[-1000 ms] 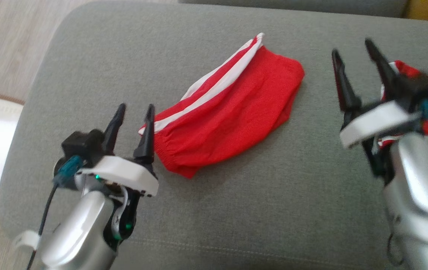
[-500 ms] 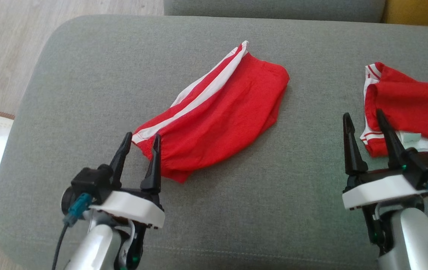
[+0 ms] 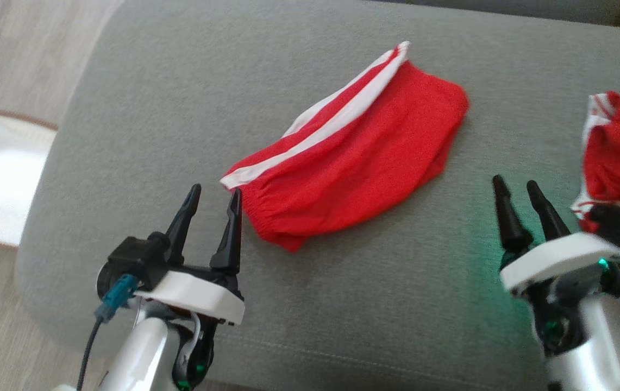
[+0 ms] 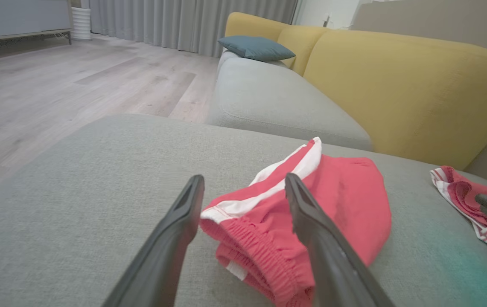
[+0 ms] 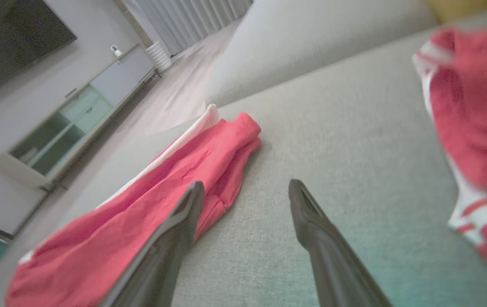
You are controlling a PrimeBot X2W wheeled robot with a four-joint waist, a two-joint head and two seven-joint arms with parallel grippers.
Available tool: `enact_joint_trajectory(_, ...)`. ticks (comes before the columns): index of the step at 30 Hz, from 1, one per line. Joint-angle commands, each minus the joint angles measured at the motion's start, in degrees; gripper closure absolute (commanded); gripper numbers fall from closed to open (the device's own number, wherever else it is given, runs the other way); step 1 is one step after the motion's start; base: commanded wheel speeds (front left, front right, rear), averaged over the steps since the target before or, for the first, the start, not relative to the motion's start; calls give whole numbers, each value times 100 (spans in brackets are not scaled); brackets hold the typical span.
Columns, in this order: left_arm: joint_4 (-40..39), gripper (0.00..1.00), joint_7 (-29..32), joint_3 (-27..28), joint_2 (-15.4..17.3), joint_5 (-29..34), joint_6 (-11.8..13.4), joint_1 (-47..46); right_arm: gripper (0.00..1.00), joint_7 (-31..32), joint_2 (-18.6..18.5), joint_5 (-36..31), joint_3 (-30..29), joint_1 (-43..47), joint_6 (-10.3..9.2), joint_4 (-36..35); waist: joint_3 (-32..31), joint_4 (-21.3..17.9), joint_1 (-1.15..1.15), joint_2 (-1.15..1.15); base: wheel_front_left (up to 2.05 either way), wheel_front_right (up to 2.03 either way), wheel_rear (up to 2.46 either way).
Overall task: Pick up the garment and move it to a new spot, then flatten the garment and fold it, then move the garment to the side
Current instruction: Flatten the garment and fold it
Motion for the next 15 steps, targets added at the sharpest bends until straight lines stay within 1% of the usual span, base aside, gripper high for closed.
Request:
enact_joint_trajectory(1,-239,0,-69,275,-24,15,-63,-259,0,215,11,745,1,-377,37,27,181,239,0,0,0,0,0)
enact_joint_trajectory(2,-266,0,-69,296,-46,12,-111,-261,0,356,11,1145,-39,-477,37,172,224,322,0,0,0,0,0)
enact_joint_trajectory(4,-306,0,-69,340,-76,46,-179,-268,0,544,11,1590,-122,-704,37,435,298,462,0,0,0,0,0)
enact_joint_trajectory(5,-310,0,-69,359,-89,62,-208,-271,0,616,11,1705,-159,-817,37,560,333,530,0,0,0,0,0)
enact_joint_trajectory(10,-302,0,-69,434,-132,31,-320,-294,0,937,11,1999,-357,-1357,37,1180,465,840,0,0,0,0,0)
enact_joint_trajectory(11,-302,0,-69,434,-132,31,-320,-294,0,937,11,1999,-357,-1357,37,1180,465,840,0,0,0,0,0)
enact_joint_trajectory(13,-290,0,-69,465,-143,-225,-395,-291,0,1023,11,2198,-508,-1589,37,1516,501,950,0,0,0,0,0)
enact_joint_trajectory(15,-304,0,-69,405,-147,-332,-441,-327,0,1065,11,2237,-645,-1840,37,1866,540,1051,0,0,0,0,0)
